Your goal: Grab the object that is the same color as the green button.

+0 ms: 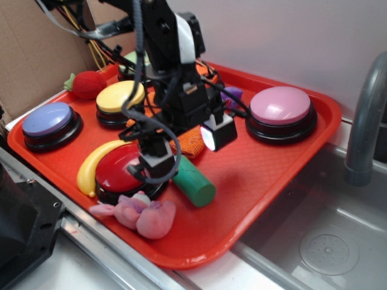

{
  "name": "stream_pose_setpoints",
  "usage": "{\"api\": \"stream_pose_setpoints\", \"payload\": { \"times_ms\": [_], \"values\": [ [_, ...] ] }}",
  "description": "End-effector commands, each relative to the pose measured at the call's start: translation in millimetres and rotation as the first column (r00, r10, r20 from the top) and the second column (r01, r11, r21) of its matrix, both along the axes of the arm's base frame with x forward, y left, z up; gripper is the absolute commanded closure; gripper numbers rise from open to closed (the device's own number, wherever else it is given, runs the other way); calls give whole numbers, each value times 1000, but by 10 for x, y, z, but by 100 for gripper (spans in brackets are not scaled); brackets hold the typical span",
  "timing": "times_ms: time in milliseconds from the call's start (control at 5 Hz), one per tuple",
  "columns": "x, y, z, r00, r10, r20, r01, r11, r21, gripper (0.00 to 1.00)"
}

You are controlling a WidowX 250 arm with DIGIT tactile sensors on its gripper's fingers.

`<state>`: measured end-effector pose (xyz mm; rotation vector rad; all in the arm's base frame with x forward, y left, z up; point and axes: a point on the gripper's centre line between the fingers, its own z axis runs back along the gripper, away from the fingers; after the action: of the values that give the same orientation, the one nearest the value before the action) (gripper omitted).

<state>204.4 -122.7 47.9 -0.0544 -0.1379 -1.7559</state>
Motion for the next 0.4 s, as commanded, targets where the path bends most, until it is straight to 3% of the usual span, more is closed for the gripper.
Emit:
{"api": "stream_pose_setpoints", "payload": {
  "times_ms": [0,200],
  "values": [
    [-82,-164,-103,1000,19,4,-19,999,31,0],
    [-66,-184,-192,999,43,23,-43,999,13,0]
  ]
}}
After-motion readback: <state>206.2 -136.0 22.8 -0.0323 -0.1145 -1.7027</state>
